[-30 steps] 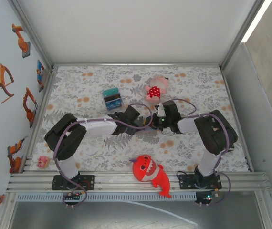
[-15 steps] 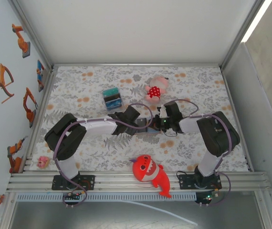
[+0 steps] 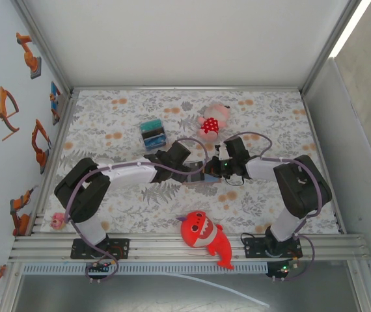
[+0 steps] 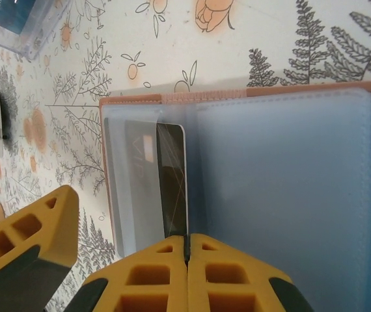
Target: Take the credit cards out of the card holder
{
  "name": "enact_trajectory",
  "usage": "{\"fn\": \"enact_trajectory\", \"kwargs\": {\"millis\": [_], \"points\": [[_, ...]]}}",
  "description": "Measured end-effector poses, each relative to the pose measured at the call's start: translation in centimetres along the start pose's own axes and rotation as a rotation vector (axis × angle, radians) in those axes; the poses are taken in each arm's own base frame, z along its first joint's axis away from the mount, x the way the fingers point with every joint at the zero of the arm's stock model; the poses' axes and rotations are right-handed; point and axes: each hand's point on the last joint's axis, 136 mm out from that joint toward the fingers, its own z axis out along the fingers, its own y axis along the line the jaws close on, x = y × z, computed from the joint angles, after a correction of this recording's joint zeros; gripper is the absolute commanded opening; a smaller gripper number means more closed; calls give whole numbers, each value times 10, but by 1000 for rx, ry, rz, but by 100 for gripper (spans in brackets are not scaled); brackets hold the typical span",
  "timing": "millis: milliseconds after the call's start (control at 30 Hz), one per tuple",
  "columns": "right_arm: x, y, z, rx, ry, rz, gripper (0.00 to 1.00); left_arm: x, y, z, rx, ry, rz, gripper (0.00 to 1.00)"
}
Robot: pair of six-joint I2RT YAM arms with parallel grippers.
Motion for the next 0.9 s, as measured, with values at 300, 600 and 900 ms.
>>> {"fn": "enact_trajectory", "kwargs": {"millis": [300,600,900], "points": [[2,-1,-2,14,13,-2,0,-15,-13,7,28,-42,11,97],[2,1,-3,15,13,-5,0,-8,-22,24,41,-14,41,97],[-1,4,-15,45,-11,-24,0,-9,-22,25,36,-14,46,97]]}}
